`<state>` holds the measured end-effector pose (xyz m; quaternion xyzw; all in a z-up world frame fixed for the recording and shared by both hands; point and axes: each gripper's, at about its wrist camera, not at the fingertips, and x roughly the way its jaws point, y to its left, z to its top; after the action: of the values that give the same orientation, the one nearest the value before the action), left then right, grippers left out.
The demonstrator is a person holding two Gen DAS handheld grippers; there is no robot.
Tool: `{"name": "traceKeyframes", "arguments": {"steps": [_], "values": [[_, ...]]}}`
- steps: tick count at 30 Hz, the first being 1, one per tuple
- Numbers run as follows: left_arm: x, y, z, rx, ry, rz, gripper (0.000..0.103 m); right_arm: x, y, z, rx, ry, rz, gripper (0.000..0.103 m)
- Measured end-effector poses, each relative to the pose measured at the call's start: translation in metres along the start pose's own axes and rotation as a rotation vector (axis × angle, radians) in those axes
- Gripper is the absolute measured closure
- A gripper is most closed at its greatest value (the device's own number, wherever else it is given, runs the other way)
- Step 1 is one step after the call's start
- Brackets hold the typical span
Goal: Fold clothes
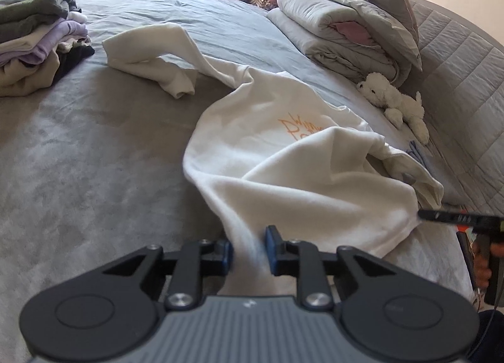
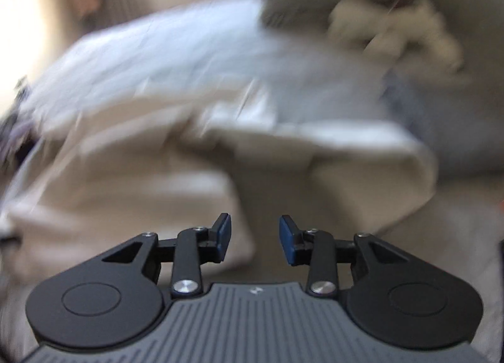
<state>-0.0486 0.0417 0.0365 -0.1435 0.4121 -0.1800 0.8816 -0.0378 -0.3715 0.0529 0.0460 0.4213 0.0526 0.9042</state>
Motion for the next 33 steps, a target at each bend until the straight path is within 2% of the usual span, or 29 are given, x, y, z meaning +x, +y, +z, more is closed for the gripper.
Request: {"name": "traceKeyframes", "arguments": {"steps": [4,6,7,8,9,11,15,19,26,28,31,33], "values": [[0.000,-0.001,0.002,0.002,-0.008,-0.014,0.083,0.010,0.012,-0.009,-0.048,0.059,0.039,0.065],[-0.001,-0.003,0.003,0.013,-0.016,-0.018,0.094,0.018,0.018,-0.005,-0.078,0.050,0.033,0.065],[-0.002,-0.003,0.004,0.014,-0.027,-0.020,0.095,0.022,0.020,-0.002,-0.099,0.039,0.030,0.068],[-0.004,-0.002,0.005,0.014,-0.038,-0.024,0.096,0.025,0.023,0.000,-0.114,0.027,0.030,0.091],[-0.009,-0.001,0.007,0.008,-0.052,-0.036,0.096,0.024,0.024,0.001,-0.117,0.017,0.038,0.095],[-0.021,0.002,0.010,-0.015,-0.076,-0.077,0.097,0.018,0.027,0.002,-0.118,-0.010,0.057,0.095],[-0.052,0.013,0.013,-0.094,-0.065,-0.163,0.099,-0.038,0.024,-0.010,0.008,-0.132,0.178,0.095],[-0.077,0.018,0.004,-0.127,-0.042,-0.216,0.099,-0.081,0.021,-0.030,0.075,-0.167,0.237,0.096],[-0.086,0.013,-0.021,-0.070,0.021,-0.157,0.099,-0.155,0.018,-0.066,0.186,-0.224,0.334,0.096],[-0.085,0.008,-0.025,-0.031,0.038,-0.128,0.099,-0.160,0.020,-0.074,0.178,-0.218,0.312,0.096],[-0.075,0.010,-0.027,-0.008,0.074,-0.083,0.097,-0.145,0.022,-0.076,0.128,-0.159,0.180,0.095],[-0.075,0.017,-0.025,-0.020,0.073,-0.055,0.095,-0.131,0.020,-0.076,0.120,-0.118,0.135,0.093]]}}
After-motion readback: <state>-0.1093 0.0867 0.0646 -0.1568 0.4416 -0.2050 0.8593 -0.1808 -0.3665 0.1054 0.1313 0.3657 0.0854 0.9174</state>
